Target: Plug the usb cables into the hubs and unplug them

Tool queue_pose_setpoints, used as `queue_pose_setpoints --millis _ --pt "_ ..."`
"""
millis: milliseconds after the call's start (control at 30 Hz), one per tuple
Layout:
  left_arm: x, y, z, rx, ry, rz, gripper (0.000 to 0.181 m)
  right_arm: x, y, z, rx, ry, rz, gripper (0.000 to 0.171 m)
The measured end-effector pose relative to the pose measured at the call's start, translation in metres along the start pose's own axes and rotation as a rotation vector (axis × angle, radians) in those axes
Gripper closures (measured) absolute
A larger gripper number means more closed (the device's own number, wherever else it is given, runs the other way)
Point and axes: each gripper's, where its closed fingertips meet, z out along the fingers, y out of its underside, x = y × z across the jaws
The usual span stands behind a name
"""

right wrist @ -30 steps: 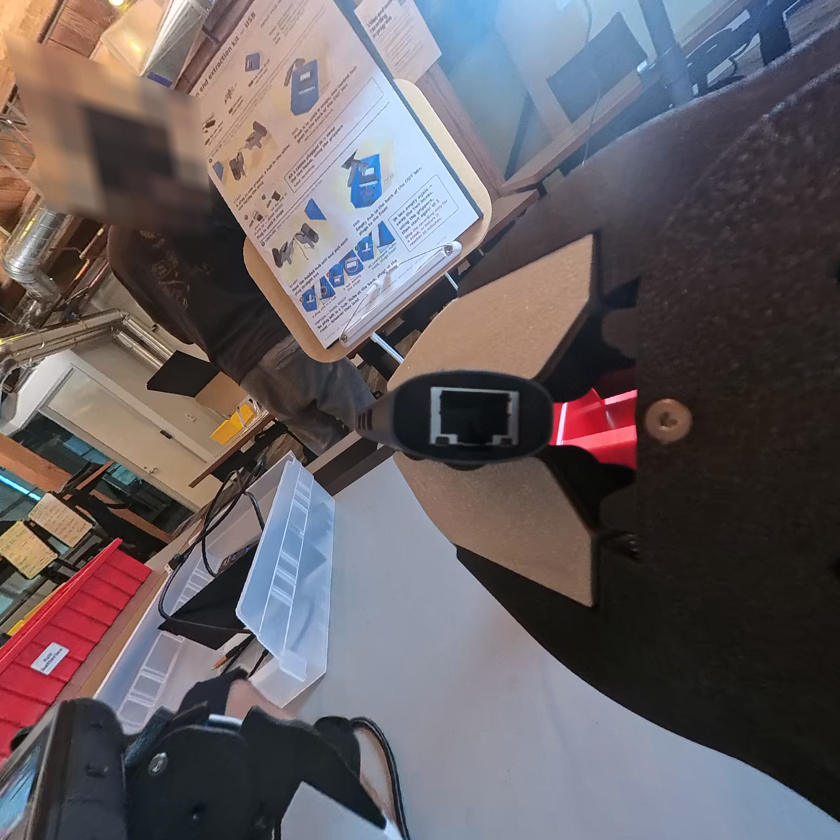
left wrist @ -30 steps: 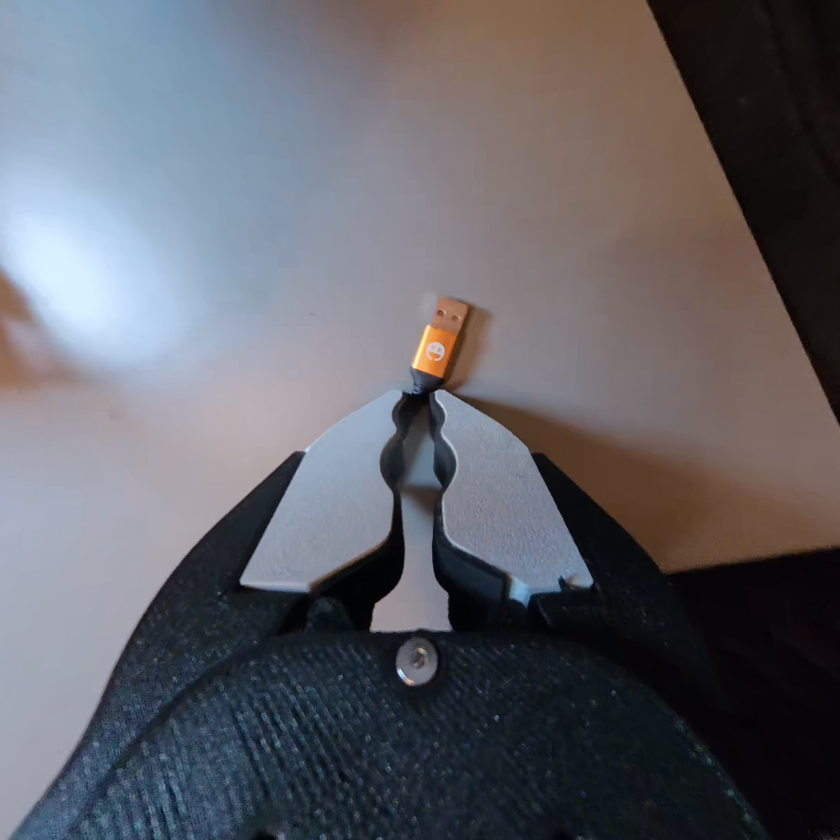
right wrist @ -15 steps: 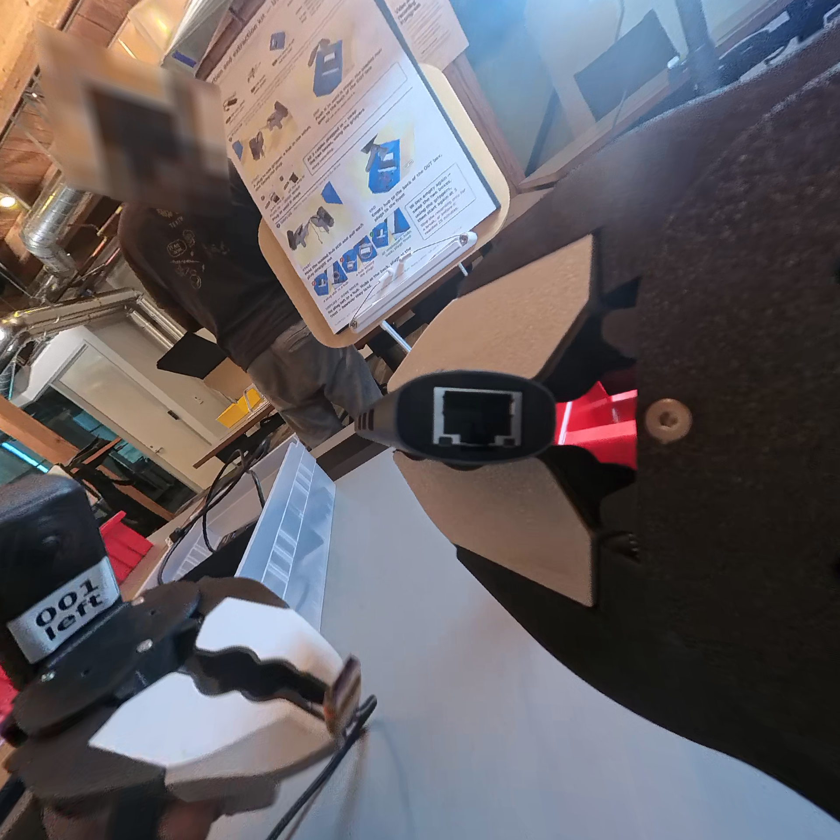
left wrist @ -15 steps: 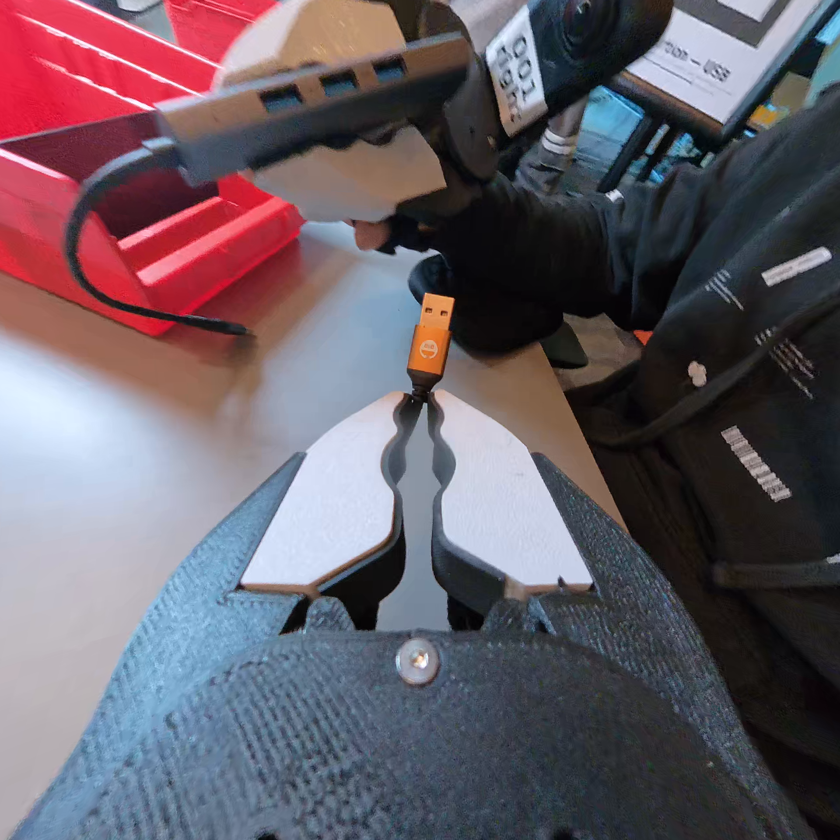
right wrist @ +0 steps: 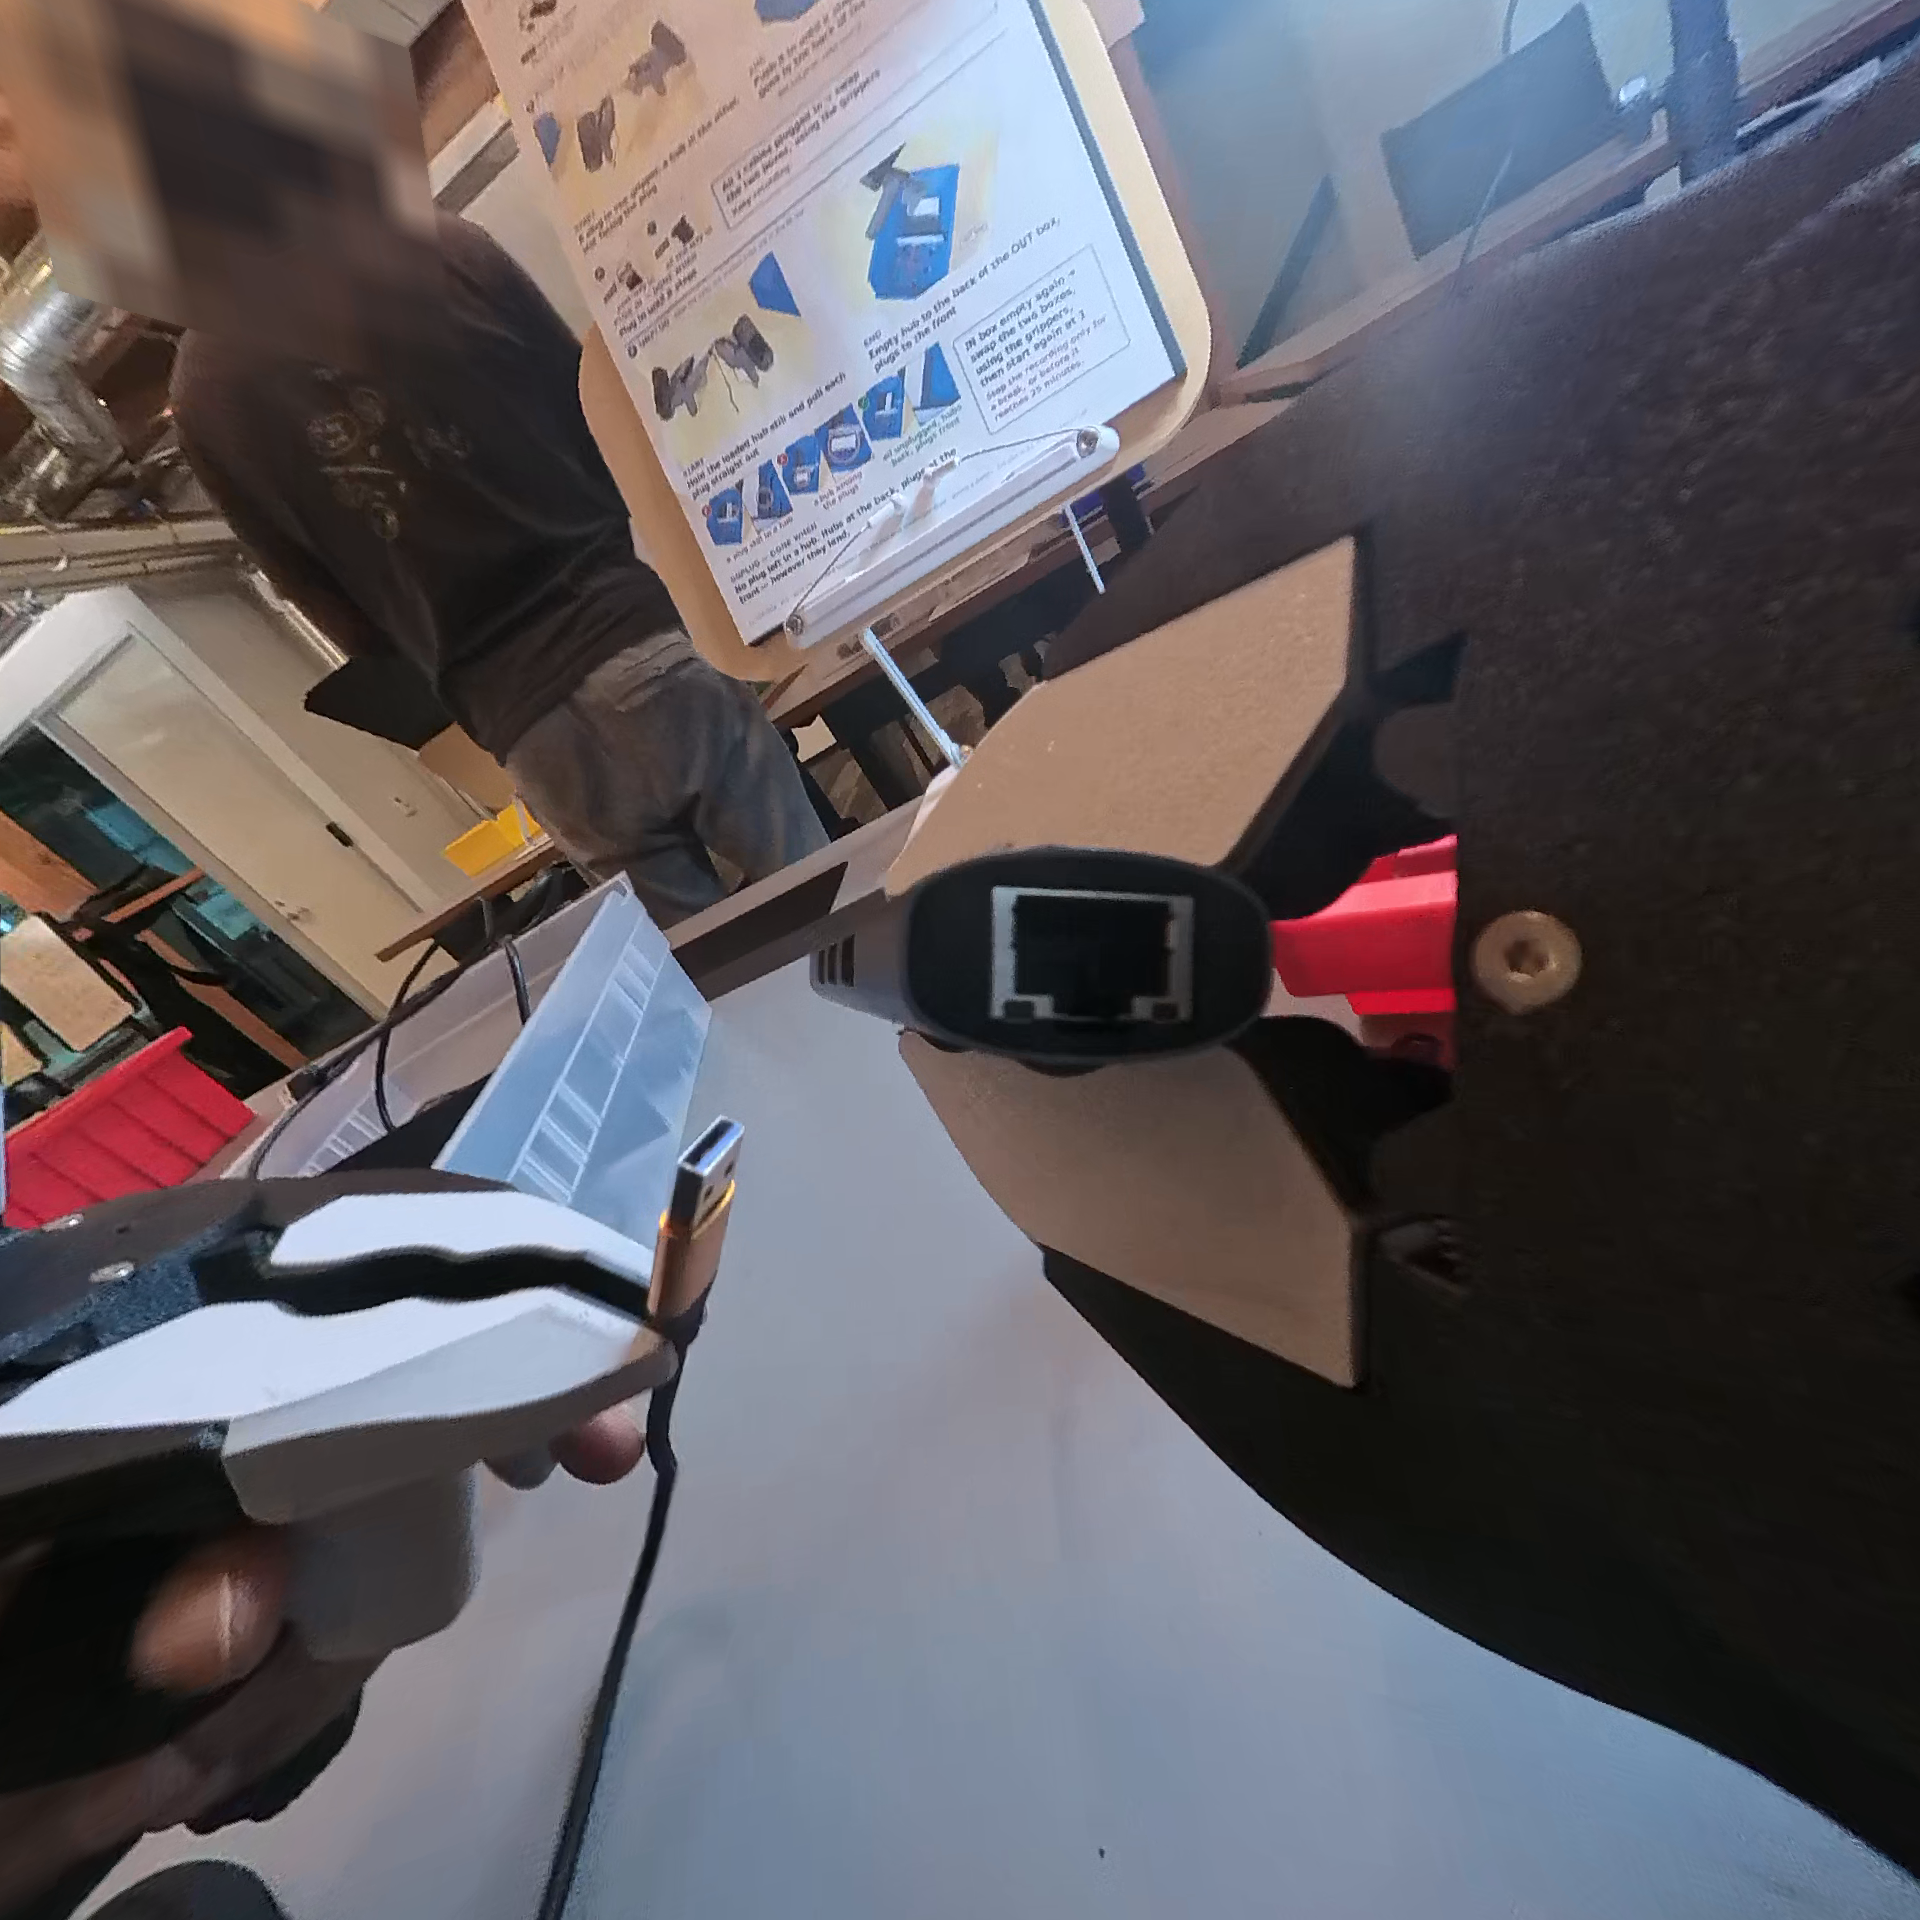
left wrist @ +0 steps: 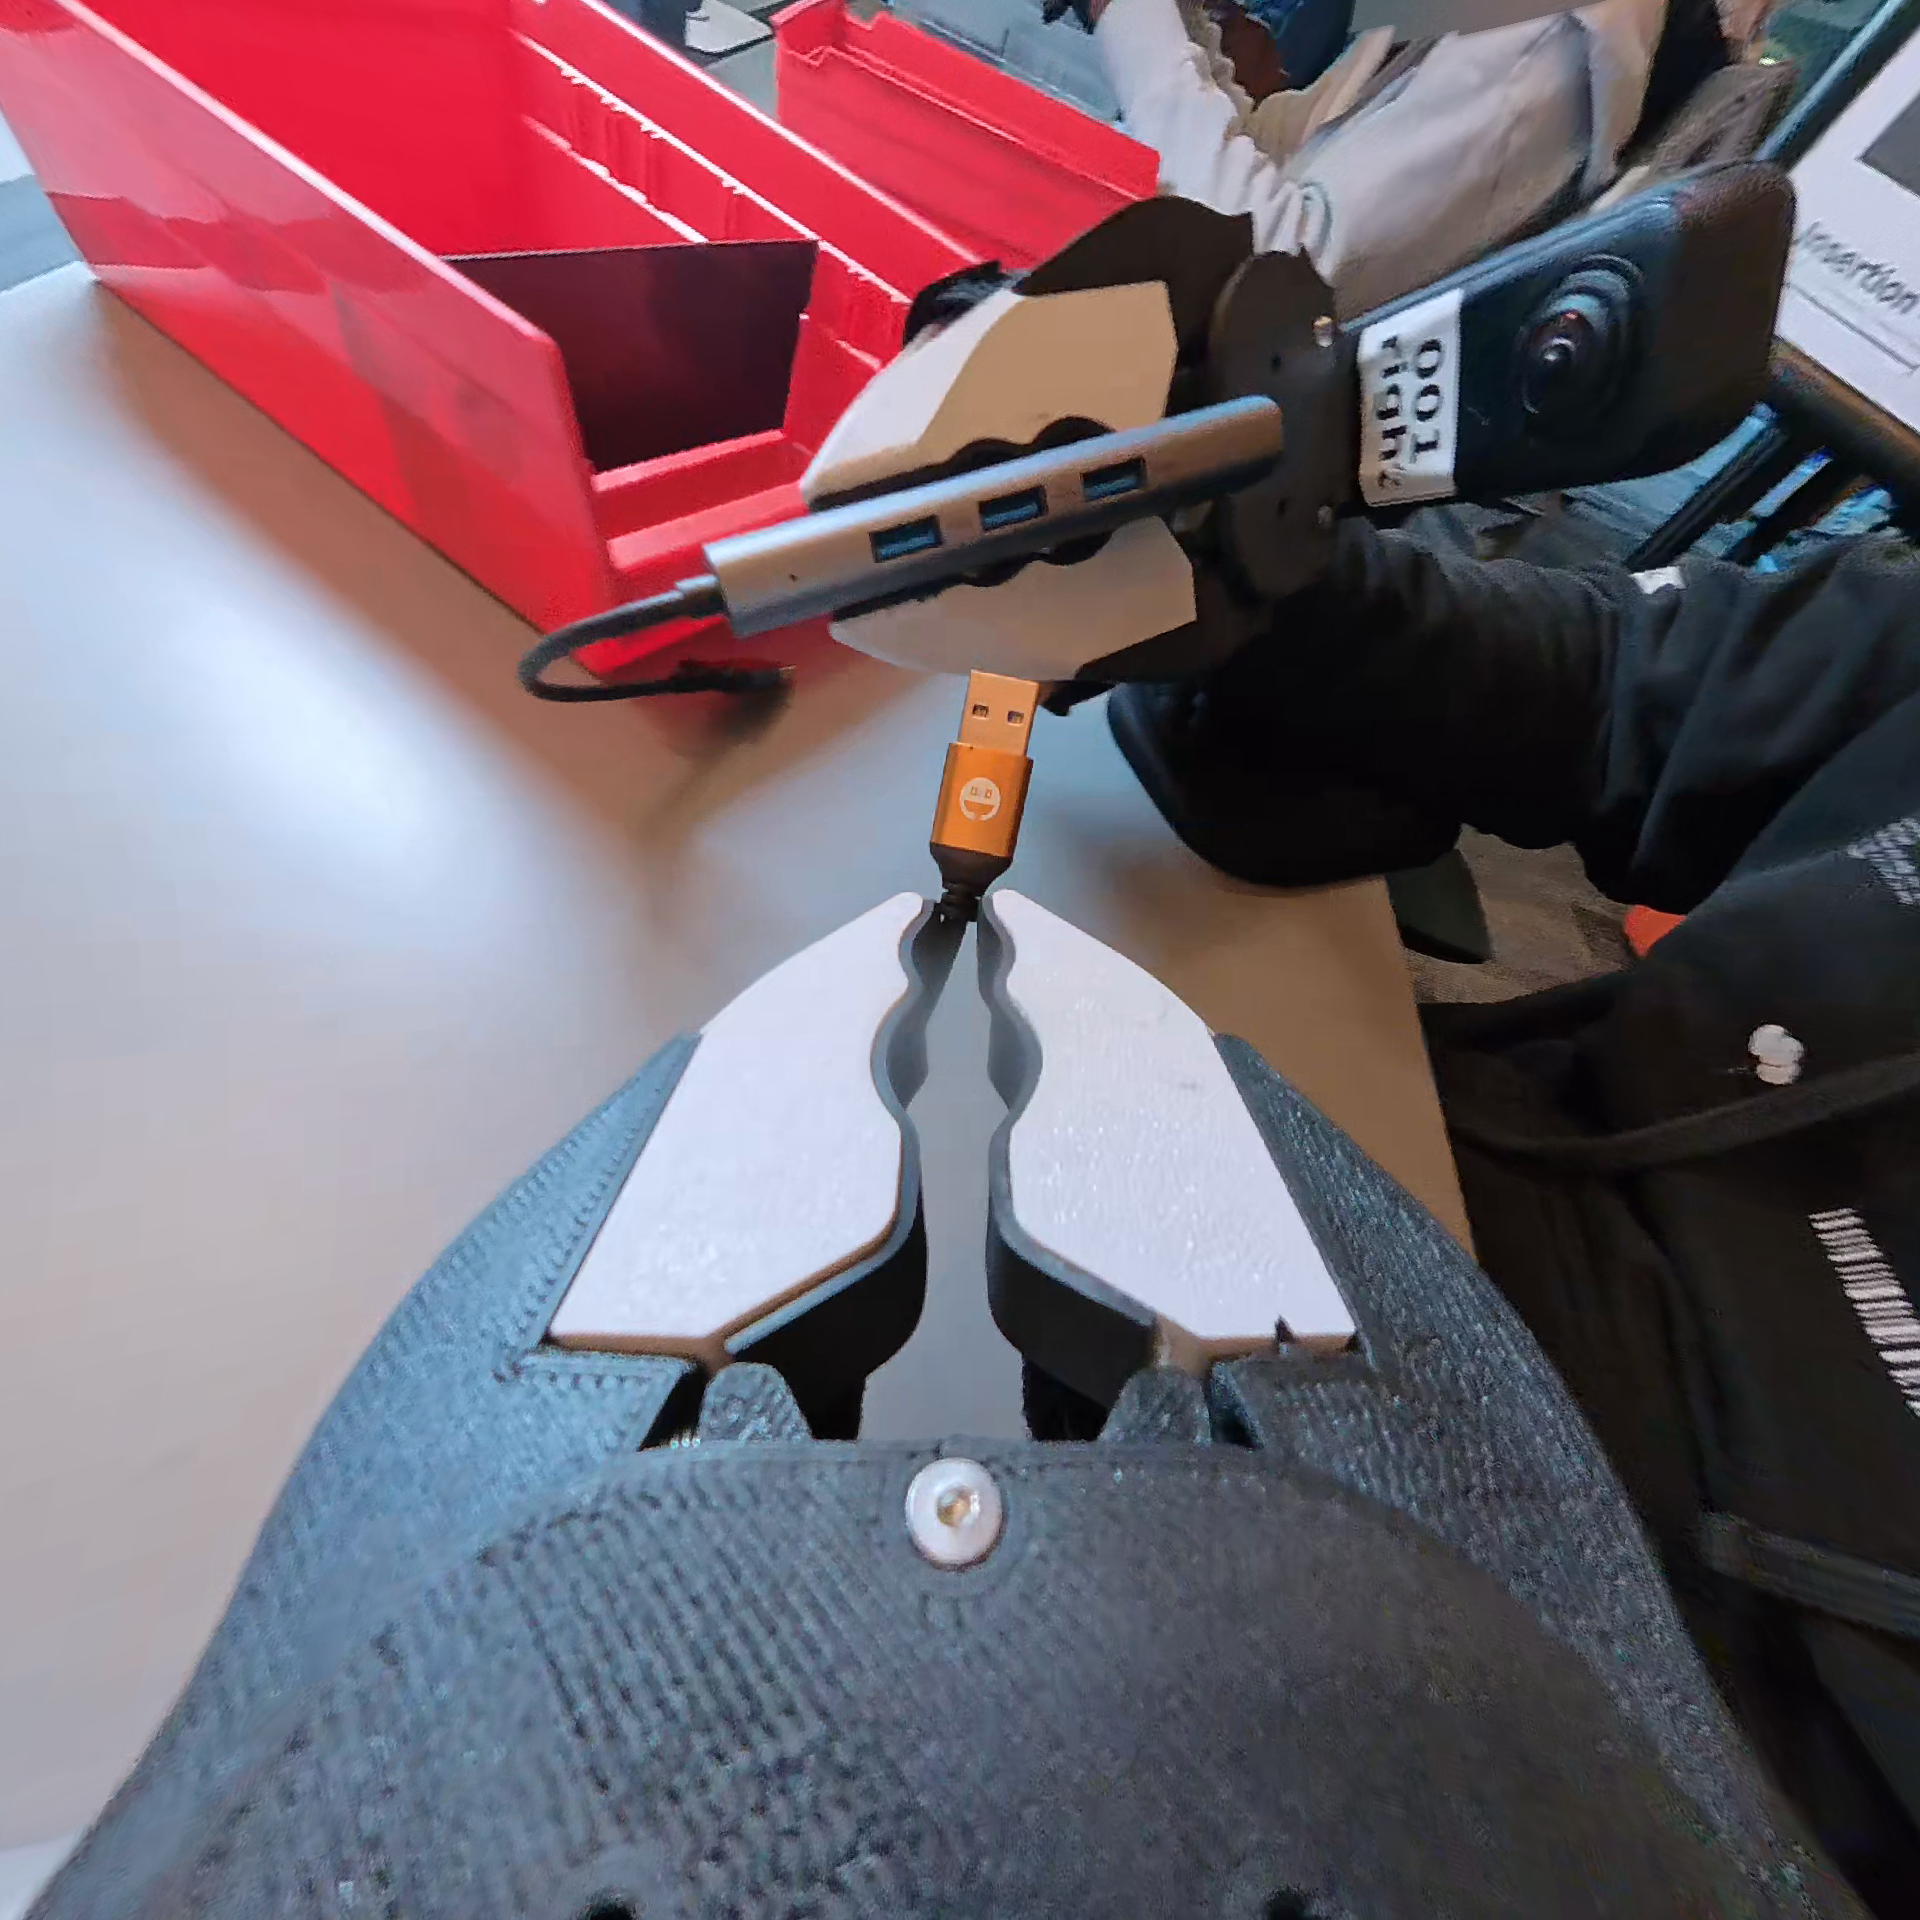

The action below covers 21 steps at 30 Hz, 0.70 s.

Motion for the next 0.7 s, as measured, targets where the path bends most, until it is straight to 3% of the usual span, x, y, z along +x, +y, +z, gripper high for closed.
queue_pose_setpoints --millis 167,400,467,567,700 --pt "-0.024 -0.021 -0.019 0.082 -0.194 0.082 0.175 0.000 0.009 0.004 -0.052 0.024 -0.035 0.153" --pt "-0.034 -0.085 -0.082 0.263 -0.765 0.449 0.174 0.012 0.010 0.001 -0.050 0.067 -0.002 0.153" --pt "-0.022 -0.064 -0.068 0.139 -0.708 0.467 0.172 0.015 0.010 0.000 -0.051 0.078 -0.003 0.153" --pt "0.014 -0.002 -0.031 -0.116 -0.399 0.407 0.166 0.020 0.008 -0.002 -0.043 0.093 0.006 0.153" --pt "0.040 0.028 -0.022 -0.249 -0.207 0.459 0.163 0.022 0.006 -0.002 -0.026 0.093 0.044 0.153"
